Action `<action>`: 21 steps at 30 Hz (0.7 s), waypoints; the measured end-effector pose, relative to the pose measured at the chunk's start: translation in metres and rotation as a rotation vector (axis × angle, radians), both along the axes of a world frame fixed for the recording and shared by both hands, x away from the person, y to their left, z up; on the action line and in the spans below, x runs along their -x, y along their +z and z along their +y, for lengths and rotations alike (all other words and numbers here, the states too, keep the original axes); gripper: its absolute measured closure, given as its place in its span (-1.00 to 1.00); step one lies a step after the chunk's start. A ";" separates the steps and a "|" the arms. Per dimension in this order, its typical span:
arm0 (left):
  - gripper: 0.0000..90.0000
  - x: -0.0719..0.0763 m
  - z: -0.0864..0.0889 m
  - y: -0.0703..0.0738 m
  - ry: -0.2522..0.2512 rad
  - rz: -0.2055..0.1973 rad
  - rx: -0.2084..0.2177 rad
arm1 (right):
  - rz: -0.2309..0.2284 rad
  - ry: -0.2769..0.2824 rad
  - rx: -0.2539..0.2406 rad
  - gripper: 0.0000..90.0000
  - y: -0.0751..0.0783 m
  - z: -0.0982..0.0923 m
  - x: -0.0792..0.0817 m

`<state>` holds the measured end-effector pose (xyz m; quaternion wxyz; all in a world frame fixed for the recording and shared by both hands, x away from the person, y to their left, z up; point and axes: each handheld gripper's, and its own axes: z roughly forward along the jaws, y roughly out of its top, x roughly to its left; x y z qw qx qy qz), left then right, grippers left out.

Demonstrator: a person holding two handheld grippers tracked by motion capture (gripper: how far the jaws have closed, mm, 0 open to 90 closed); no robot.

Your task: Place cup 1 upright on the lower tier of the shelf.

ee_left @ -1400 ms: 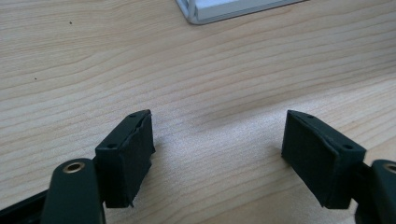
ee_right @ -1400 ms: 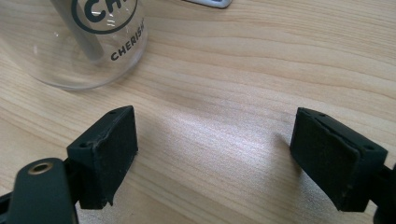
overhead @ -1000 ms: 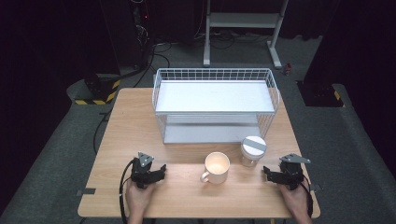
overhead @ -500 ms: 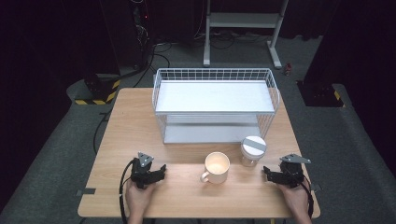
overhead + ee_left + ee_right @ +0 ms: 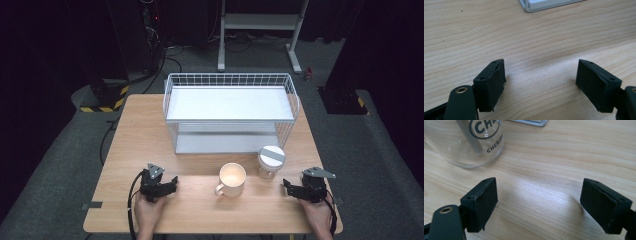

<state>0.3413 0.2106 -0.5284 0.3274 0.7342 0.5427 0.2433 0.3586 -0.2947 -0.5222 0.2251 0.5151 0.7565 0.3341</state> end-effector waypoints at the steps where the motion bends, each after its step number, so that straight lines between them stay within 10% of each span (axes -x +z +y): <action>1: -0.47 0.000 0.000 0.000 0.000 0.000 0.001 | -0.006 0.002 -0.003 -0.67 0.000 0.000 0.001; 21: -0.47 0.000 0.000 0.000 0.005 0.000 -0.001 | -0.017 0.046 -0.012 -0.68 0.001 0.004 0.018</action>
